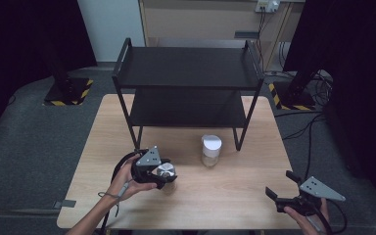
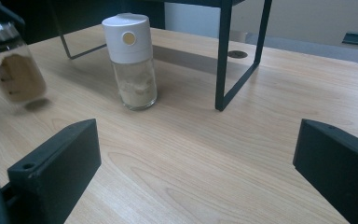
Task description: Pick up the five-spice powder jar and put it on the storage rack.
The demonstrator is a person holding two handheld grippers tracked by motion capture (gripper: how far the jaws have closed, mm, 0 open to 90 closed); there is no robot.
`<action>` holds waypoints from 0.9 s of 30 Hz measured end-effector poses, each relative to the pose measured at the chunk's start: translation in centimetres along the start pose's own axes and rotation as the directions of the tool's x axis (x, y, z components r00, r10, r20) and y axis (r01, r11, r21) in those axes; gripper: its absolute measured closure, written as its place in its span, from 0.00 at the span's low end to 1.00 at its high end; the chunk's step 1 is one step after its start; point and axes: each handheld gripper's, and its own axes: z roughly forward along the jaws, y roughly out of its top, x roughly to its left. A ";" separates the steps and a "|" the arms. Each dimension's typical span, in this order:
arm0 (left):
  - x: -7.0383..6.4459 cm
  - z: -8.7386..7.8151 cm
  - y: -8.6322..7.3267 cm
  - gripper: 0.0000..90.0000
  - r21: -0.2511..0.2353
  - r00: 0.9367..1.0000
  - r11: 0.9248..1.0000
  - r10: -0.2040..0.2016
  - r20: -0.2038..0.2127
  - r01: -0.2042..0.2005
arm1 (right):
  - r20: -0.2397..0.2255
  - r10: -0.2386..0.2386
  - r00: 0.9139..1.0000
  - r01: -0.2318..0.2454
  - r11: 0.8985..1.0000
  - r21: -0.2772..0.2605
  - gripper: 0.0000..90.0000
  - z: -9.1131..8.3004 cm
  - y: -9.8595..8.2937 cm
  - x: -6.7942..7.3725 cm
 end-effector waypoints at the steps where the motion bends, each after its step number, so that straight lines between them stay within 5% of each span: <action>1: 0.1 -0.4 0.4 0.39 0.002 1.000 1.000 0.008 0.003 -0.008 | -0.001 0.001 1.000 -0.001 1.000 0.002 0.01 0.0 0.0 0.0; 19: 1.3 -7.5 8.8 0.40 -0.013 0.997 0.998 0.069 -0.021 -0.069 | -0.002 -0.001 1.000 0.001 1.000 0.026 0.01 0.3 0.2 0.0; 27: 2.3 -10.8 13.2 0.40 -0.031 0.998 0.997 0.064 -0.026 -0.065 | -0.013 0.010 1.000 -0.009 0.999 0.034 0.01 0.4 0.3 -0.1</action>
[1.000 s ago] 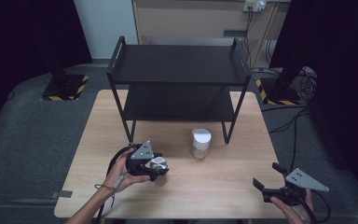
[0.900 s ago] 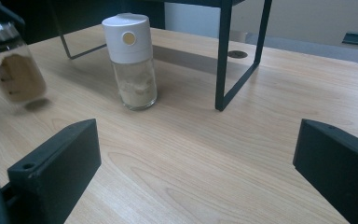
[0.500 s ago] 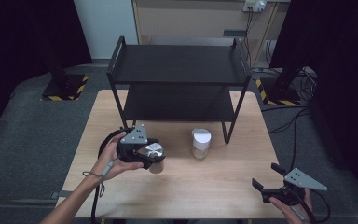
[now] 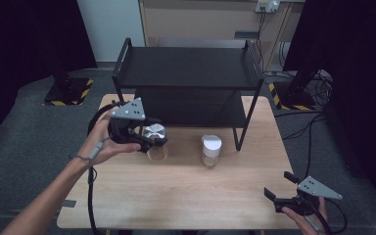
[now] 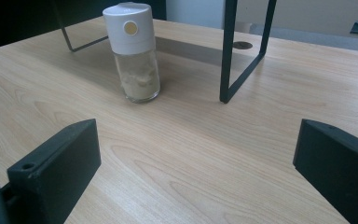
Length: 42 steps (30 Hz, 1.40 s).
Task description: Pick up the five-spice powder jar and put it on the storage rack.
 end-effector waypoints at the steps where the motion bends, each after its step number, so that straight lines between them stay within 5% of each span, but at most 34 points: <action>1: 0.2 -0.4 0.6 0.40 -0.001 1.000 1.000 0.000 -0.003 0.000 | -0.001 0.000 1.000 0.000 1.000 0.000 0.01 0.0 0.0 0.0; 6: 1.1 -1.7 3.9 0.40 0.012 1.000 1.000 0.002 -0.030 -0.001 | -0.005 0.008 1.000 -0.008 1.000 0.001 0.01 0.1 0.0 -0.1; 14: 3.1 -3.7 8.4 0.40 -0.013 0.997 0.998 -0.054 -0.058 0.054 | -0.008 0.015 1.000 -0.015 1.000 0.001 0.01 0.0 0.0 -0.1; 24: 4.5 -4.7 14.0 0.40 -0.011 0.976 0.996 -0.089 -0.198 0.088 | -0.013 0.026 1.000 -0.026 1.000 0.007 0.01 0.1 0.0 -0.3; 28: 5.2 -4.2 15.0 0.40 -0.026 0.962 0.993 -0.116 -0.247 0.113 | -0.013 0.029 0.999 -0.029 1.000 0.004 0.01 0.1 -0.1 -0.3; 42: 8.6 -0.5 16.0 0.40 -0.048 0.893 0.976 -0.216 -0.395 0.214 | -0.018 0.034 0.999 -0.034 0.999 0.001 0.01 0.0 -0.2 -0.4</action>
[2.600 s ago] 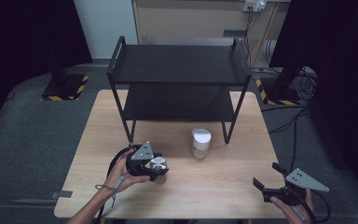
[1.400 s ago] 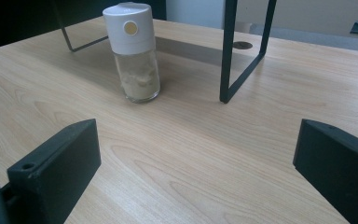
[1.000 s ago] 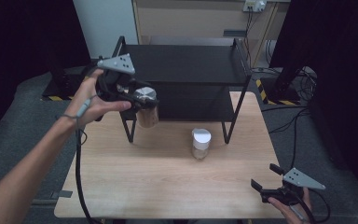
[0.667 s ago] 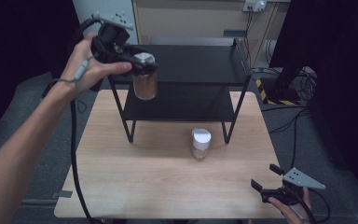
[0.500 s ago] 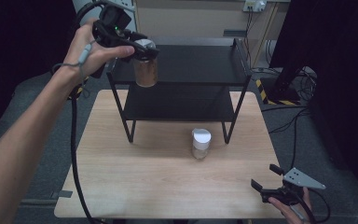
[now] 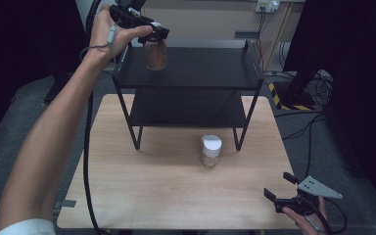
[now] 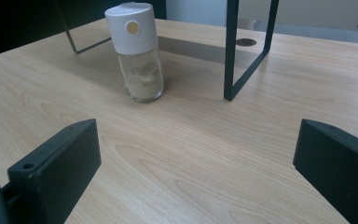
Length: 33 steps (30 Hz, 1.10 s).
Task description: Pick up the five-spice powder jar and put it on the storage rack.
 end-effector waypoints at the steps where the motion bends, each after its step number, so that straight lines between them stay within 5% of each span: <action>1: 0.2 0.3 -0.1 0.40 -0.003 1.000 1.000 -0.010 -0.007 0.010 | 0.001 0.001 1.000 -0.001 1.000 0.000 0.01 0.0 0.0 0.0; 10: 1.2 2.5 -0.5 0.40 0.002 0.997 0.999 -0.051 -0.054 0.052 | 0.002 0.003 1.000 -0.003 1.000 -0.002 0.01 0.0 -0.1 -0.1; 17: 1.8 3.6 -0.8 0.40 0.009 0.995 0.997 -0.081 -0.052 0.081 | 0.002 0.007 1.000 -0.007 1.000 -0.003 0.01 0.0 -0.1 -0.1; 28: 1.8 4.1 -1.0 0.39 0.011 0.996 0.997 -0.075 -0.053 0.076 | 0.002 0.008 1.000 -0.008 1.000 -0.002 0.01 0.0 -0.1 -0.2; 30: 1.5 4.1 -1.3 0.34 -0.018 0.994 0.996 -0.088 -0.067 0.087 | 0.004 0.008 1.000 -0.008 1.000 -0.004 0.01 0.0 -0.2 -0.1; 33: 1.7 4.2 -1.0 0.14 -0.005 0.993 0.994 -0.110 -0.052 0.110 | 0.005 0.012 1.000 -0.012 1.000 -0.007 0.01 -0.1 -0.2 -0.1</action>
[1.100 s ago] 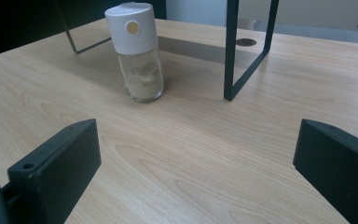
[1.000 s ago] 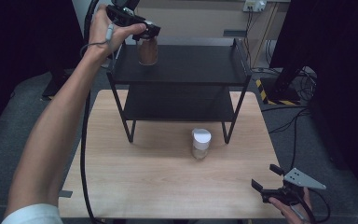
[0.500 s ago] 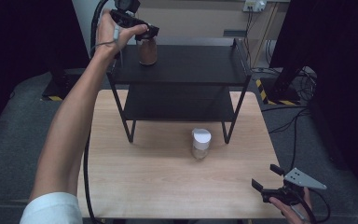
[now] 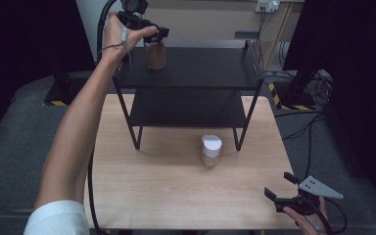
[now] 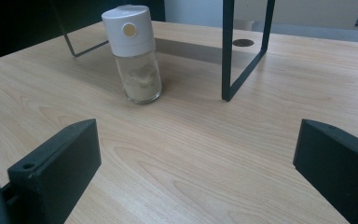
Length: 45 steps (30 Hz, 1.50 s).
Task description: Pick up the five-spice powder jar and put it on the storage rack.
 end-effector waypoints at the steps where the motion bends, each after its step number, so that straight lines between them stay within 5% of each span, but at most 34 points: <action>1: -0.3 -0.1 -0.1 0.11 -0.012 1.000 1.000 0.016 -0.008 -0.016 | 0.000 -0.001 1.000 0.001 1.000 0.000 0.01 0.0 0.0 0.0; 7: -0.7 -1.0 -0.4 0.04 -0.062 1.000 0.998 -0.010 -0.001 0.010 | -0.004 -0.003 1.000 0.003 1.000 0.000 0.01 0.0 0.0 0.0; 11: -0.6 -2.5 -0.6 0.04 -0.098 0.999 0.995 -0.027 0.042 0.031 | -0.002 0.001 1.000 -0.001 1.000 0.000 0.01 0.0 0.0 -0.1; 25: -2.4 -8.7 -2.0 0.04 -0.175 0.987 0.983 0.082 0.137 -0.057 | -0.006 -0.003 1.000 0.003 1.000 0.002 0.01 0.2 0.1 0.0; 37: -3.0 -13.4 -8.1 0.04 -0.245 0.971 0.967 0.129 0.201 -0.078 | -0.010 -0.010 1.000 0.011 1.000 0.003 0.01 0.2 0.2 0.1; 45: -3.1 -15.2 -15.2 0.04 -0.288 0.958 0.955 0.145 0.247 -0.070 | -0.011 -0.013 1.000 0.013 1.000 0.006 0.01 0.3 0.3 0.1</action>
